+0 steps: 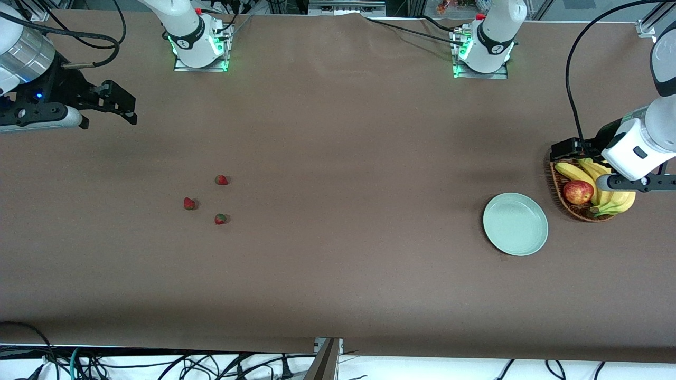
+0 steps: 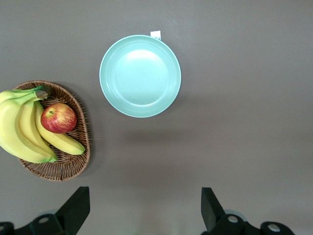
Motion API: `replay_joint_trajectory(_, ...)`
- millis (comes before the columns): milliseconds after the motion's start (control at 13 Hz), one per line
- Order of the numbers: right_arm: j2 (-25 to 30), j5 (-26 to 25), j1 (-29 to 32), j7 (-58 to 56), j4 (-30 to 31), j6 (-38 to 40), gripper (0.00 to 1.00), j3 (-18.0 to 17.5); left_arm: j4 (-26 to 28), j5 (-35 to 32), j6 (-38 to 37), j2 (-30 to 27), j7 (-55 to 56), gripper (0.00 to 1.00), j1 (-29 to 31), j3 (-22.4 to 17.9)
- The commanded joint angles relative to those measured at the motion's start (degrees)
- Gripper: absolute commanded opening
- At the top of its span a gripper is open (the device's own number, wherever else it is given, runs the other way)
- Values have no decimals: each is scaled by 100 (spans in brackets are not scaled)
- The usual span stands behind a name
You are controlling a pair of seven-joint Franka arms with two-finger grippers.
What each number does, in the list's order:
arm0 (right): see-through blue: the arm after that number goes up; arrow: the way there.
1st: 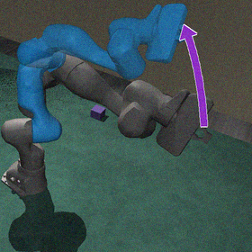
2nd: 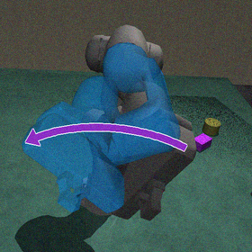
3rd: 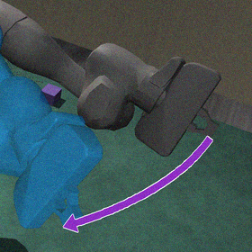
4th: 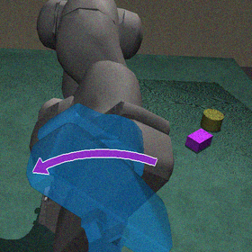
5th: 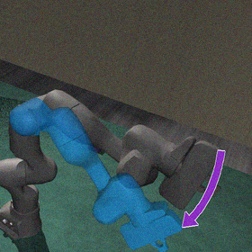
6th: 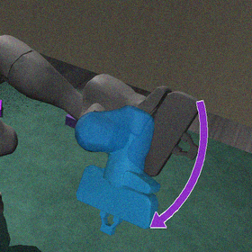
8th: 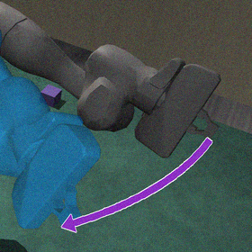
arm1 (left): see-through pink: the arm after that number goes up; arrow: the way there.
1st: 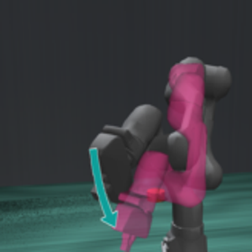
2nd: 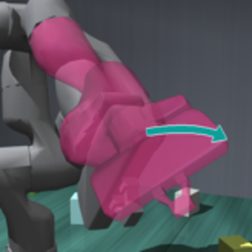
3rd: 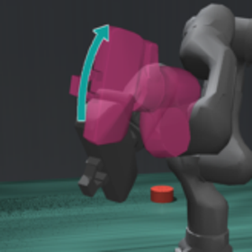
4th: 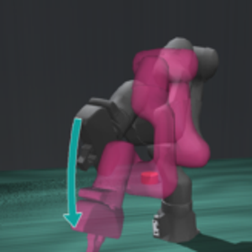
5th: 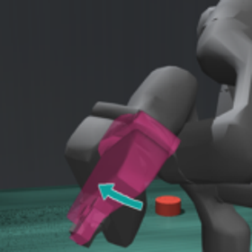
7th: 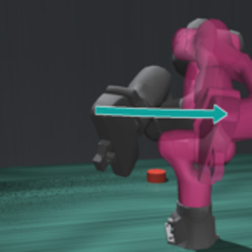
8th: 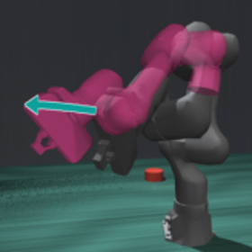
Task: Collect all strawberries into plate
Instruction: 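Reach the right gripper down toward the scattered red strawberries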
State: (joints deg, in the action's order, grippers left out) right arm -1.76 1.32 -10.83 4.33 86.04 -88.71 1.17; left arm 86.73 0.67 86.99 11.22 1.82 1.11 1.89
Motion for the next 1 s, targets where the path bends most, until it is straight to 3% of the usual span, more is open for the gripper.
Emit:
replay_joint_trajectory(0, 1, 62, 20, -20, -78, 47, 100, -3, -192, 117, -121, 90, -15, 100, 4, -4)
replay_joint_trajectory(537, -587, 96, -182, -275, 359, 391, 100, -56, -192, 152, -121, 90, -15, 100, 21, -13)
replay_joint_trajectory(920, -1053, 167, -393, -91, 2370, -1987, 100, -65, -192, 161, -121, 90, -24, 100, 39, -13)
